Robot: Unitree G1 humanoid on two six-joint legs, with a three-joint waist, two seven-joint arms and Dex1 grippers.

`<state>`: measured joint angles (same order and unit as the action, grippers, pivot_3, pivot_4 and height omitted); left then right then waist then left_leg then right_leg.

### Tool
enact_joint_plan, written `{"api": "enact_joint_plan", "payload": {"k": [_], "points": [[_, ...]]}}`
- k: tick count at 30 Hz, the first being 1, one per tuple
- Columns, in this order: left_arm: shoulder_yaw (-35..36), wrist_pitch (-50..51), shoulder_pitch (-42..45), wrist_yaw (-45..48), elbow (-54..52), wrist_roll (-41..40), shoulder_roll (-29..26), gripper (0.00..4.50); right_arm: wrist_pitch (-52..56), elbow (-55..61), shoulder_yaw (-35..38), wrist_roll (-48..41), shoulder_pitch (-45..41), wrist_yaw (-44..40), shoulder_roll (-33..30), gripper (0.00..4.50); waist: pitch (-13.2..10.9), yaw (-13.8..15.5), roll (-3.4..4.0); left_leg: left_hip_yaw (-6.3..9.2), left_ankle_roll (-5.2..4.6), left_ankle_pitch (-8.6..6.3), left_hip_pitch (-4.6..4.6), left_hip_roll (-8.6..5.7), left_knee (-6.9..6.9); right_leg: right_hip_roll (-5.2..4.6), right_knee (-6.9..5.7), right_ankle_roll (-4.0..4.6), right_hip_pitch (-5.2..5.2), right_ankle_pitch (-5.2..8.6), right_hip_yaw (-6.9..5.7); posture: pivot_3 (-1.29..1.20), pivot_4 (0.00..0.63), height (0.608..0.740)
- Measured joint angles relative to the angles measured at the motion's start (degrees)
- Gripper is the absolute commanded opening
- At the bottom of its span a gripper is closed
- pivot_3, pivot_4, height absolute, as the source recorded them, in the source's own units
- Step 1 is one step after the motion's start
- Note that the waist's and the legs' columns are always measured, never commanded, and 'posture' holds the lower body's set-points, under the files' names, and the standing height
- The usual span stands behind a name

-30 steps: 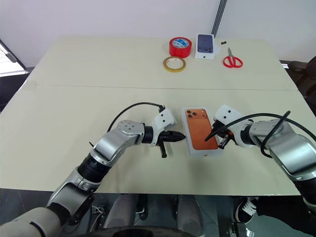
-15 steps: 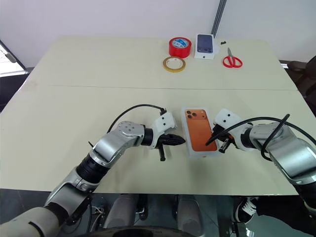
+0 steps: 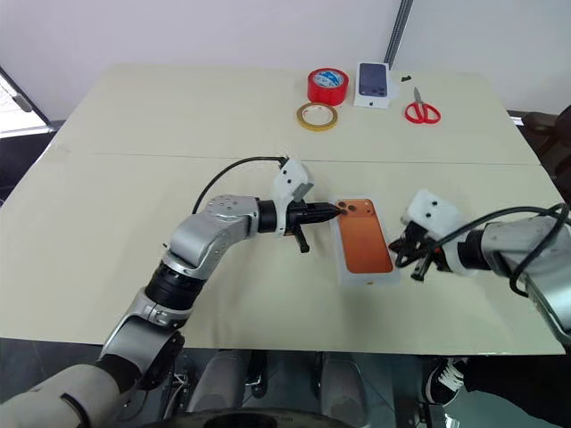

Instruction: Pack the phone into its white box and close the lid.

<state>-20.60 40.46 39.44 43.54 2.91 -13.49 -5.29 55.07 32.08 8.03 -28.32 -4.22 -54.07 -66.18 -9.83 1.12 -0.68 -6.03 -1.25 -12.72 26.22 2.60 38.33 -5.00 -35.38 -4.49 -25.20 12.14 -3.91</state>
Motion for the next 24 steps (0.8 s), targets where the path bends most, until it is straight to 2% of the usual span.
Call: {"api": "enact_joint_plan", "payload": {"k": [6,10,13,18,24], "points": [[-5.7,-1.3,0.0,1.4,3.8,3.0,-0.4,0.00,-0.9,2.8,-1.8,1.4,4.9,3.0,0.5,0.04,0.0,-0.3,-0.03,0.01,0.00,0.00,-0.13,0.02,0.00,0.01,-0.02,0.14,0.08,0.08,0.00,0.00,0.150,0.740],[-6.4,-1.4,0.0,1.4,4.4,3.9,-0.4,0.00,-0.9,2.9,-2.6,2.3,4.8,4.7,1.0,0.04,0.1,-0.3,-0.12,0.03,0.00,-0.05,-0.76,0.11,-0.12,0.00,0.17,0.15,0.65,0.12,-0.01,0.00,0.150,0.740],[-6.0,-1.8,-0.1,1.1,4.8,4.1,-0.3,0.00,-0.9,2.2,-2.7,2.4,3.7,5.6,2.2,0.04,0.1,-0.4,-0.15,0.03,-0.01,-0.07,-0.82,0.14,-0.13,-0.02,0.19,0.15,0.70,0.13,-0.01,0.00,0.150,0.740],[1.1,-2.8,-2.7,-2.1,1.4,2.9,-2.6,0.00,-4.3,-3.8,-0.9,2.5,-2.6,7.9,7.0,0.04,0.1,-0.6,-0.10,-0.01,-0.01,-0.06,-0.78,0.15,-0.19,-0.01,0.08,0.14,0.56,0.12,0.01,0.00,0.150,0.740],[14.0,-1.9,-8.3,-7.2,-9.6,1.0,-10.1,0.00,-11.8,-14.6,0.2,4.7,-10.6,9.7,11.6,0.04,0.1,-0.4,-0.09,-0.03,-0.01,-0.06,-0.79,0.13,-0.20,-0.02,0.07,0.12,0.58,0.12,0.01,0.00,0.150,0.740]]}}
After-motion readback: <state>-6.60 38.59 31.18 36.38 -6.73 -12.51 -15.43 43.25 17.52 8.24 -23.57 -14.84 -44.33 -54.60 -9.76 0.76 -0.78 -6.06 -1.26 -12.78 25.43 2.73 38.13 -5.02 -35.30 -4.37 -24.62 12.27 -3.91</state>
